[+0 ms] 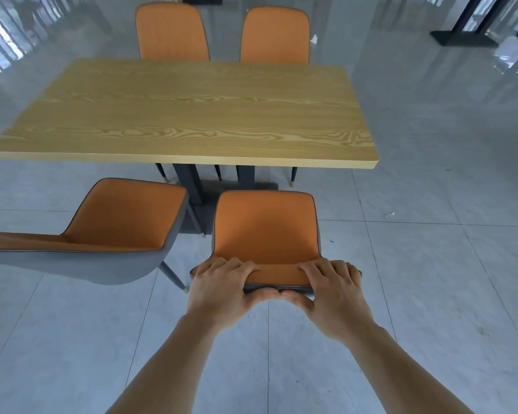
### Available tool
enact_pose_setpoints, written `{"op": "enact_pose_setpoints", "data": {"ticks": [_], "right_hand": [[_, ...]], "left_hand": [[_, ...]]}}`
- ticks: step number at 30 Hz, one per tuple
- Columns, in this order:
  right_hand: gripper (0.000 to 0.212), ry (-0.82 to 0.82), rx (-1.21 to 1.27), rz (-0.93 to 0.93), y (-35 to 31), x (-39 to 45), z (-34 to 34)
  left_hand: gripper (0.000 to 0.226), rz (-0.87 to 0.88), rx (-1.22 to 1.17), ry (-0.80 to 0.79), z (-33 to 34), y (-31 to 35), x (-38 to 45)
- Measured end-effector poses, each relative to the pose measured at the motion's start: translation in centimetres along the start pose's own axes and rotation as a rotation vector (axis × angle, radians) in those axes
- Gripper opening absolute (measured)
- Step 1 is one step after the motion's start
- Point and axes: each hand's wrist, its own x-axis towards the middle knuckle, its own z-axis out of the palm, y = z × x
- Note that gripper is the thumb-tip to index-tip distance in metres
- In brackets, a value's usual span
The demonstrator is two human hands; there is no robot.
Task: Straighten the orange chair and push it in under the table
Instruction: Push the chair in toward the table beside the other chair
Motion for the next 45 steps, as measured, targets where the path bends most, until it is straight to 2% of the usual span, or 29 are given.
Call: {"op": "enact_pose_setpoints", "data": {"ticks": [5,9,12,16,23,26,30,34,37,41,45], "right_hand": [[0.113,-0.088,-0.081,0.031,-0.5,-0.6,-1.5],[0.110,-0.151,-0.020,0.113,-2.4,-1.5,-2.8],[0.107,-0.078,0.064,0.126,-6.5,-1.4,-3.4],[0.106,-0.031,0.126,0.134,-16.2,0.5,-3.3],[0.106,-0.041,0.225,0.115,-38.5,6.9,-1.7],[0.102,-0.020,0.240,0.048,-46.5,9.7,-1.3],[0.099,-0.066,0.258,-0.003,-52.8,12.0,0.2],[0.089,-0.159,0.231,-0.010,-55.8,13.3,2.6],[0.086,-0.108,0.188,0.020,-56.2,14.0,4.0],[0.103,-0.022,0.139,0.021,-54.8,14.6,4.7],[0.088,-0.047,0.119,-0.005,-53.5,14.2,4.5]], "left_hand": [[0.097,0.025,-0.091,-0.071,-0.9,0.1,-0.6],[0.084,0.104,-0.162,-0.009,-2.8,-2.6,-1.8],[0.080,0.095,-0.144,0.052,-5.3,-7.2,-2.8],[0.080,0.083,-0.130,0.092,-8.5,-16.3,-4.8],[0.076,0.102,-0.135,0.179,-15.2,-38.0,-8.7],[0.082,0.073,-0.108,0.147,-17.0,-46.3,-10.0],[0.090,0.046,-0.054,0.059,-16.9,-53.2,-10.5],[0.089,0.030,-0.014,0.008,-15.0,-55.8,-10.2],[0.080,0.008,-0.042,0.076,-13.8,-55.6,-9.6],[0.067,0.006,-0.025,0.150,-13.0,-54.5,-8.8],[0.065,-0.025,-0.051,0.189,-12.3,-53.1,-9.2]]}}
